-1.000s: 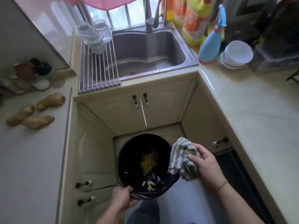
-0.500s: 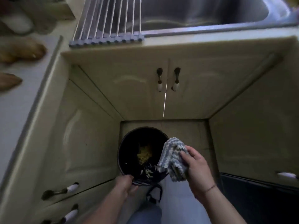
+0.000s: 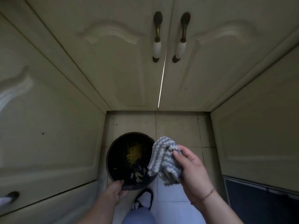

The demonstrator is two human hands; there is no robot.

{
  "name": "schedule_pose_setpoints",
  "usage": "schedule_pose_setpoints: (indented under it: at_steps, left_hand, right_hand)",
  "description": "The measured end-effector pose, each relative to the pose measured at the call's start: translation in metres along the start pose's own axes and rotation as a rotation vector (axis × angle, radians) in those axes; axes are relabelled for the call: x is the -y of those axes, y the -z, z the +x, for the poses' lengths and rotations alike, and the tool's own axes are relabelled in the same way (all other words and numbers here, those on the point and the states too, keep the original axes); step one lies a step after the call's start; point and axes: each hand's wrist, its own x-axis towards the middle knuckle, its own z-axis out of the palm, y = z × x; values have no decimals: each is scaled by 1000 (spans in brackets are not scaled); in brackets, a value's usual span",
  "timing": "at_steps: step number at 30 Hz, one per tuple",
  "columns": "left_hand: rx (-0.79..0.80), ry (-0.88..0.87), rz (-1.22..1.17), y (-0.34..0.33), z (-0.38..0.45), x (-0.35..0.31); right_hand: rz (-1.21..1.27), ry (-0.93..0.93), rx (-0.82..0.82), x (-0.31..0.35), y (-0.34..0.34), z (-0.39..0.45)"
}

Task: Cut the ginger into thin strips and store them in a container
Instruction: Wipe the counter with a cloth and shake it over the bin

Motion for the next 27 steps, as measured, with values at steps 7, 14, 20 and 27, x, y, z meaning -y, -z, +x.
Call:
schedule_pose_setpoints:
  at_steps: [7, 14, 20, 27]
  left_hand:
    - [-63, -140, 18, -10, -62, -5]
    - [651, -340, -55, -21, -389, -16]
    - [434, -1023, 252, -7, -547, -31]
    - [712, -1134, 132, -1, -637, -65]
  right_hand:
    - [48, -10, -8, 15, -10, -29]
    - [-158, 54, 127, 94, -10, -158]
    - [-395, 309, 242, 196, 1, -273]
    - [-296, 579, 51, 263, 6, -297]
